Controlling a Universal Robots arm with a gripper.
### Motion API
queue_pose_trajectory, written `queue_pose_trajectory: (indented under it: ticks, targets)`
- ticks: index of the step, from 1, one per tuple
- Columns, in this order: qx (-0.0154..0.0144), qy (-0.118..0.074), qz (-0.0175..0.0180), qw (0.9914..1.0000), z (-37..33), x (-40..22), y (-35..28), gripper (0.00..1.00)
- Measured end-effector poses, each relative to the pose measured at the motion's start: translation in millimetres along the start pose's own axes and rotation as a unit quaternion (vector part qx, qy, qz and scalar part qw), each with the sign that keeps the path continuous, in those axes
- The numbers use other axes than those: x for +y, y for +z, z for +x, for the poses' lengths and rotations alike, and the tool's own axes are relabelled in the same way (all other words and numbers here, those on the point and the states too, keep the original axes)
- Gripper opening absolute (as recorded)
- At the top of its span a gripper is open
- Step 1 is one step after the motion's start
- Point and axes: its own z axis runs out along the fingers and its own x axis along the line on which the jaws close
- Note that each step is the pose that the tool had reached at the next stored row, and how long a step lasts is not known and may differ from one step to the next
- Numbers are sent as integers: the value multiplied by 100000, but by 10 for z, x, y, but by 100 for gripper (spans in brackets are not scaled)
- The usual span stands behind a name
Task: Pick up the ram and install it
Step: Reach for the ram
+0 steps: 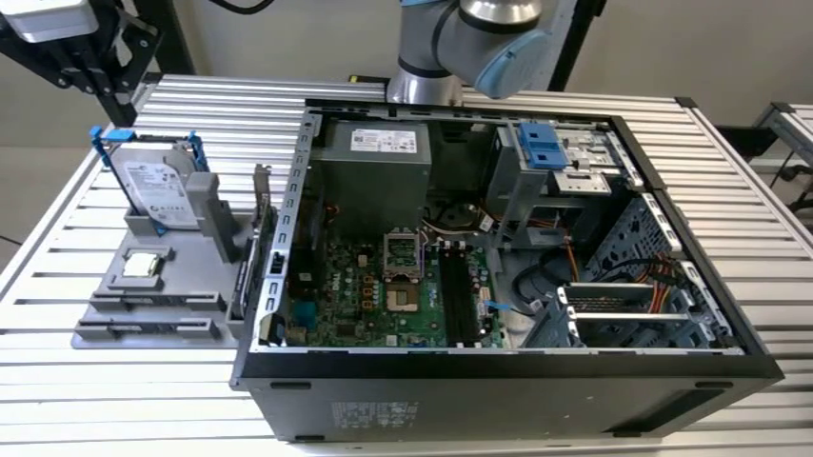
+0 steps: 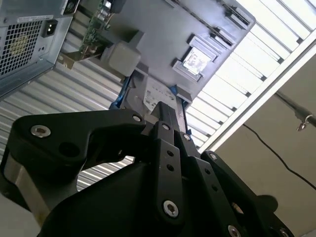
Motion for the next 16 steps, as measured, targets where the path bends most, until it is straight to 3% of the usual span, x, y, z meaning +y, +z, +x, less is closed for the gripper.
queue_pose_trajectory:
  ticks: [8,16]
  targets:
    - [-45,913,13,99996,16,-68,-2,0]
    - [-71,1641,30,99987,30,-190,-8,0]
